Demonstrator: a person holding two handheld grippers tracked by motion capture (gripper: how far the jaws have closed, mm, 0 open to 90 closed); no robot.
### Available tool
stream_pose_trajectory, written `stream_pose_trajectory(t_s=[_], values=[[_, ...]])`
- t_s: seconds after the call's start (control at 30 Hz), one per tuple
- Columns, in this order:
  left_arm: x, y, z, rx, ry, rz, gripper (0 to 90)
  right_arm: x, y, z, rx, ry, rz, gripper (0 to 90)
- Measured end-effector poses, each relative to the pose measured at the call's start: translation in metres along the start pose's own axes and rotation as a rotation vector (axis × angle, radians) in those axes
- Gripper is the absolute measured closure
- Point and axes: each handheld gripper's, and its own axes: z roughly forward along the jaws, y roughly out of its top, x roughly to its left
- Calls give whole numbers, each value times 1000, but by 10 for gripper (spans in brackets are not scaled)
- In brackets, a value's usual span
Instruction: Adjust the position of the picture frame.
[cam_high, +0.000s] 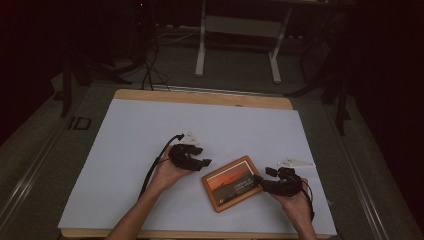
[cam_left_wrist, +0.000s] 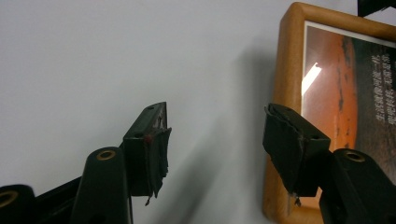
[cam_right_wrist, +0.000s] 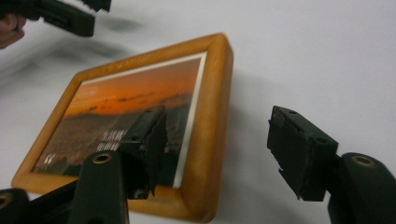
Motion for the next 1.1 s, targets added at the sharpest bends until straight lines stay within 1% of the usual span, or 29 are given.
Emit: stream_pose_trajectory(t_s=[0.23,0.33,0.43,0.5,0.6,0.63,0.7,0.8,0.93,1.03,1.1], values=[[-7,6,14,20,-35,24,418,7,-7,1,35,29,-5,297],[-10,9,20,28,-50,31,419,9,-11,1,51,31,-5,263],[-13,12,25,37,-72,41,423,11,-13,1,48,44,12,237],[-15,14,29,36,-88,43,425,12,-14,1,52,44,17,222],[-18,15,35,48,-115,52,428,14,-16,2,63,60,25,202],[-18,16,37,51,-120,54,428,15,-16,2,68,67,27,198],[-20,16,40,56,-118,65,429,16,-18,3,71,73,33,193],[-21,16,42,51,-150,59,436,16,-21,4,70,91,52,187],[-22,17,45,53,-178,56,435,17,-24,6,88,123,78,187],[-22,18,47,57,-206,49,435,20,-26,9,107,131,79,170],[-22,19,49,65,-231,43,433,20,-26,10,109,133,85,175]])
